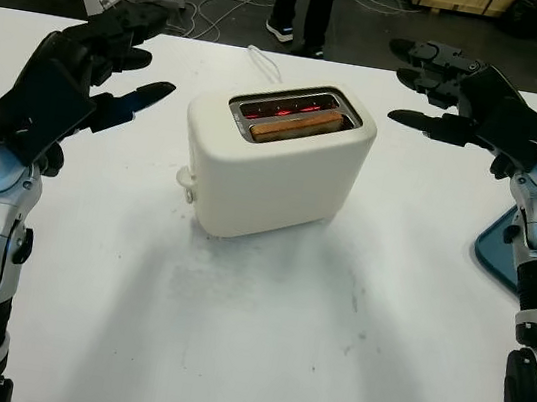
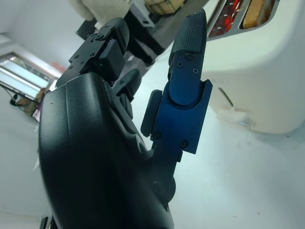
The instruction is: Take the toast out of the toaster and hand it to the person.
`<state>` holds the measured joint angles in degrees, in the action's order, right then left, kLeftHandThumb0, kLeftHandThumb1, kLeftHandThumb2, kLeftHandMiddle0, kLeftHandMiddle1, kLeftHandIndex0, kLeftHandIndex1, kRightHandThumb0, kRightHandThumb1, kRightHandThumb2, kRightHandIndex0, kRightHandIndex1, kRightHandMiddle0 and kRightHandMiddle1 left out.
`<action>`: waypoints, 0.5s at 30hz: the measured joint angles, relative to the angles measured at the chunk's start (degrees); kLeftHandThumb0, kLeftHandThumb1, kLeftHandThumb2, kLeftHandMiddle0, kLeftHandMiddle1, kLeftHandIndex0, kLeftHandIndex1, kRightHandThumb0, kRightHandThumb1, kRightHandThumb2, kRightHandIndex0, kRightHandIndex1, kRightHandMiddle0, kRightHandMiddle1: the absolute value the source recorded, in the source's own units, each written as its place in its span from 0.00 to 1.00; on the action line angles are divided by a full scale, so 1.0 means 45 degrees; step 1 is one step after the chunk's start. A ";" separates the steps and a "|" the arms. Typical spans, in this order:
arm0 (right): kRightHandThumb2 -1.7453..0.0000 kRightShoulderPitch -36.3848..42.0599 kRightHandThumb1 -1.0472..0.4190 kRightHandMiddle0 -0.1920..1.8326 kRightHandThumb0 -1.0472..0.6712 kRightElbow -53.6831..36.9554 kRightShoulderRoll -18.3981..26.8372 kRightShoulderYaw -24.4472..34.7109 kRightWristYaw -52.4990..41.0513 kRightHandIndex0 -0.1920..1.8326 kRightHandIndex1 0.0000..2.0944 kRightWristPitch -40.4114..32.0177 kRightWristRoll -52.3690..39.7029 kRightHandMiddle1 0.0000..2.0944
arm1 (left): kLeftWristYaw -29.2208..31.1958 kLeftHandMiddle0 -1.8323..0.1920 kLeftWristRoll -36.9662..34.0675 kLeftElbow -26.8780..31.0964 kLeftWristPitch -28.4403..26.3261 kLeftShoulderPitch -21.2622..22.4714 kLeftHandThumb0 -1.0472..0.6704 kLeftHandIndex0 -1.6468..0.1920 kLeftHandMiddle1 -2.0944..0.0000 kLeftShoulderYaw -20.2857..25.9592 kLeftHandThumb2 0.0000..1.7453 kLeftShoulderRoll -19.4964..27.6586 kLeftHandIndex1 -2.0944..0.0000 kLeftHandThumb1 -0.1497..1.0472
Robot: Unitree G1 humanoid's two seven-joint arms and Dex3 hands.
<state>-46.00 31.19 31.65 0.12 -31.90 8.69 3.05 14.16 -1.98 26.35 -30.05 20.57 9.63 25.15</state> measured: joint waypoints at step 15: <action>0.94 0.0001 0.09 0.26 0.17 -0.0052 0.0001 0.0003 0.0047 0.25 0.00 0.0020 0.0007 0.00 | 0.0047 0.89 -0.0031 0.0323 -0.0256 -0.0002 0.21 0.65 0.57 -0.0061 0.09 -0.0012 0.99 0.89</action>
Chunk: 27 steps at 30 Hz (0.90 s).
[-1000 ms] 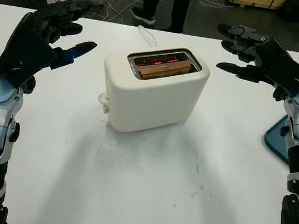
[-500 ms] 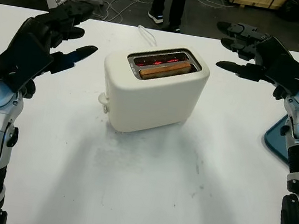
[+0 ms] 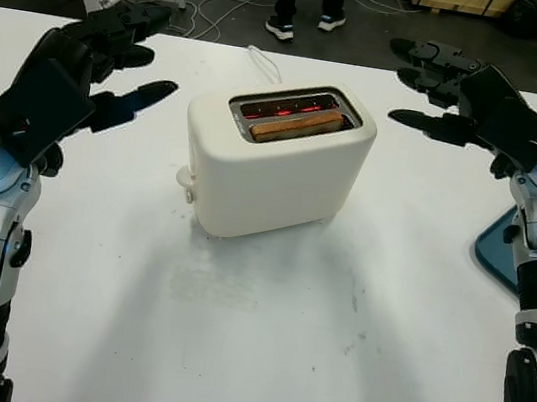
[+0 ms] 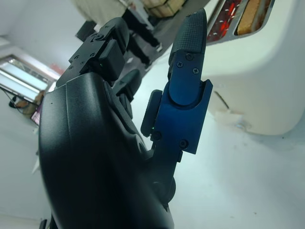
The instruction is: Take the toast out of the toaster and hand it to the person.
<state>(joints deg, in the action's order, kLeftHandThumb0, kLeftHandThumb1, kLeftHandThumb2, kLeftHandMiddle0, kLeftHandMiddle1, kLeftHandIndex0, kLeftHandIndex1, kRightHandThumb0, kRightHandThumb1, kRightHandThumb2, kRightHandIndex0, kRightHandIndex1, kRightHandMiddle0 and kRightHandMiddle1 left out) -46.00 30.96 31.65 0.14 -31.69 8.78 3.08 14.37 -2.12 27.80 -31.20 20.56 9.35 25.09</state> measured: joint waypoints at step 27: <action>0.93 0.0018 0.09 0.25 0.18 -0.0097 -0.0059 0.0013 -0.0238 0.25 0.00 -0.0005 -0.0143 0.00 | -0.0001 0.89 0.0075 -0.0153 0.0040 0.0005 0.21 0.65 0.56 -0.0364 0.08 0.0127 0.99 0.89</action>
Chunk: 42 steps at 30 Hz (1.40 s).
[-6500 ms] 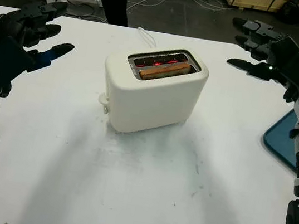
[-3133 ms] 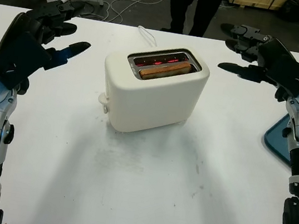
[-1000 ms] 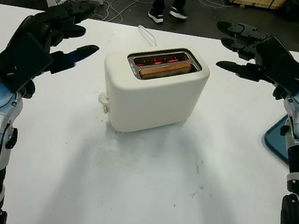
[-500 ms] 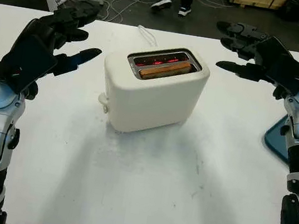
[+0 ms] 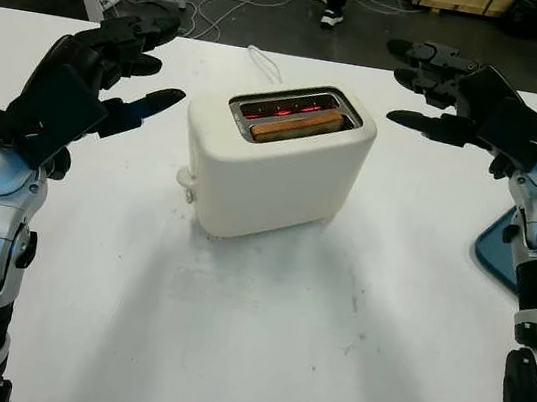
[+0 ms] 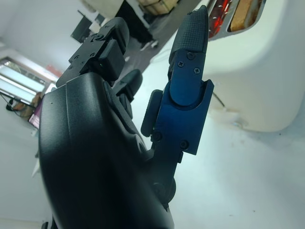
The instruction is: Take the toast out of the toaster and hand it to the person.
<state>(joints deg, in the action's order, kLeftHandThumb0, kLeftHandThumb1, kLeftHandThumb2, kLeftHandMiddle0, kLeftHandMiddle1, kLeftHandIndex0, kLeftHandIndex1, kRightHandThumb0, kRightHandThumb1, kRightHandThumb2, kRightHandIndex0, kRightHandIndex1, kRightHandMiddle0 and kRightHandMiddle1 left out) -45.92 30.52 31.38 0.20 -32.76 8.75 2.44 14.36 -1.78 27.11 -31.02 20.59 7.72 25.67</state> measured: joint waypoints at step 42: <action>0.95 0.0373 0.09 0.23 0.18 -0.1389 -0.0037 -0.0209 0.0088 0.22 0.00 -0.1528 -0.0064 0.00 | -0.0118 0.88 -0.0007 -0.0108 -0.0004 0.0033 0.19 0.65 0.55 -0.0029 0.07 0.0014 0.98 0.89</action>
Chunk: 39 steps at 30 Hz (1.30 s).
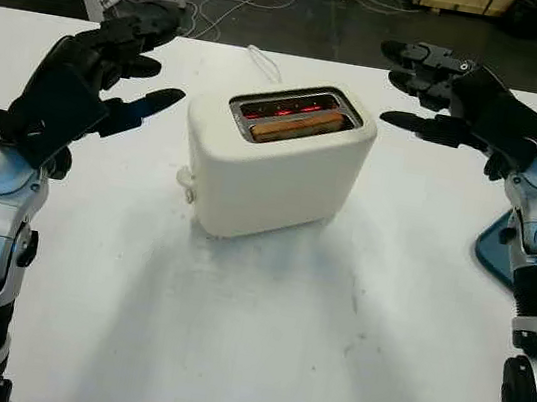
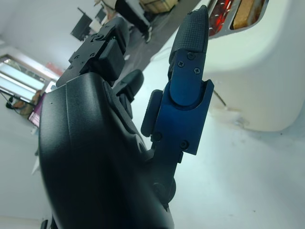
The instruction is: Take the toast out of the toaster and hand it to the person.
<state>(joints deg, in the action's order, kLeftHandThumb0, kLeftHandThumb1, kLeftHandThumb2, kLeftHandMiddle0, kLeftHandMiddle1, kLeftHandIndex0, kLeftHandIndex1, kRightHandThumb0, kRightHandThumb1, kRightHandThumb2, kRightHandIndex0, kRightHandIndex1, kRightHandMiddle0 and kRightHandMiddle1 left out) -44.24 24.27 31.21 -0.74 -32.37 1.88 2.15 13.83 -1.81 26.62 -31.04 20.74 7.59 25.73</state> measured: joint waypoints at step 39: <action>0.94 -0.0003 0.09 0.25 0.20 -0.0154 0.0000 -0.0037 0.0092 0.25 0.01 0.0230 0.0220 0.00 | 0.0062 0.89 -0.0009 -0.0087 -0.0071 0.0008 0.19 0.65 0.55 -0.0011 0.06 0.0019 0.97 0.89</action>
<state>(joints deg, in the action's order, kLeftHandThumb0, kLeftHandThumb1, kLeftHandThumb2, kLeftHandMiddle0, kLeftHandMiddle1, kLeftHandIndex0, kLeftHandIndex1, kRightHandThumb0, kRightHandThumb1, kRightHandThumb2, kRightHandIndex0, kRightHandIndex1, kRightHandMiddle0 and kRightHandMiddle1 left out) -44.25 23.58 31.21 -0.91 -31.95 2.91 3.14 14.11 -1.85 26.23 -31.36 20.77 7.54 25.82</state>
